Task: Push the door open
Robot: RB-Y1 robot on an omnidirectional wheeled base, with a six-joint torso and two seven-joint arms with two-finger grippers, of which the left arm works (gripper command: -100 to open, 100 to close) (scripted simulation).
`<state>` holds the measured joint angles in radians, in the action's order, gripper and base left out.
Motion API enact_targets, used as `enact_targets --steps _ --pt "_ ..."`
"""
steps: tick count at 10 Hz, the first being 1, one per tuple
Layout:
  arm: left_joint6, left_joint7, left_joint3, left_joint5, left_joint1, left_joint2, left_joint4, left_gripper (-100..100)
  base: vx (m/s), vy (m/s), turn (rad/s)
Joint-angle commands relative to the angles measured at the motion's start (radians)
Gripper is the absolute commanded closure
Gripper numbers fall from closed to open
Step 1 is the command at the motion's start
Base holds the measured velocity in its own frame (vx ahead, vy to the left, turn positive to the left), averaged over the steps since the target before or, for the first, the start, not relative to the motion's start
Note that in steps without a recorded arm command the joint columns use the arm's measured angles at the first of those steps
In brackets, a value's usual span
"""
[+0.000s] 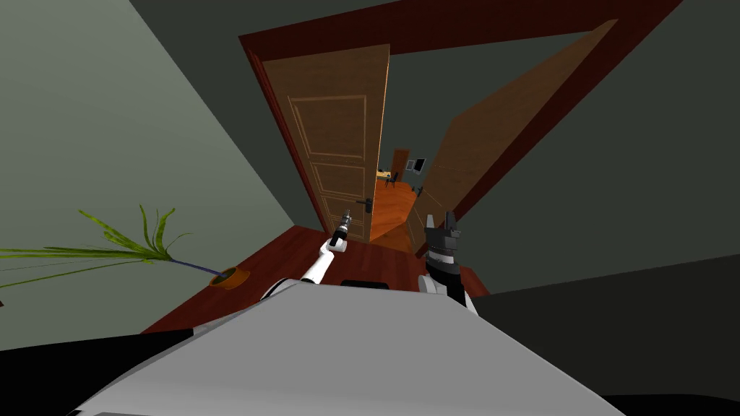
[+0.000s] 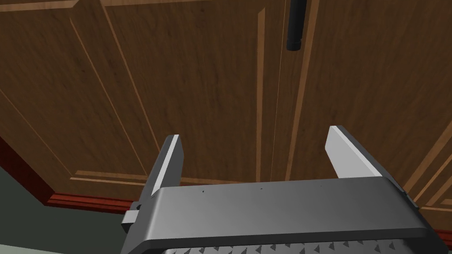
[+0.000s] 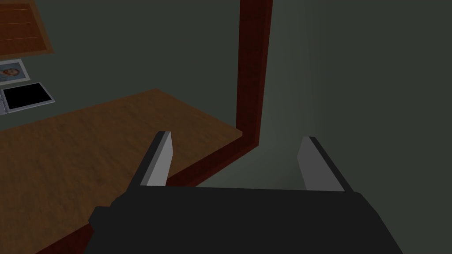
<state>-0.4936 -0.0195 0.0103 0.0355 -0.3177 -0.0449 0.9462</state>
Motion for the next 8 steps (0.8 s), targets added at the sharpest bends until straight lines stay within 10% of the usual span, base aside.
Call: enact_targets --steps 1,8 --pt "0.001 0.006 0.000 0.003 -0.031 0.005 -0.050 -100 0.097 0.005 -0.023" --pt "0.018 0.023 -0.003 0.011 -0.124 0.029 -0.204 -100 0.094 0.001 -0.019"
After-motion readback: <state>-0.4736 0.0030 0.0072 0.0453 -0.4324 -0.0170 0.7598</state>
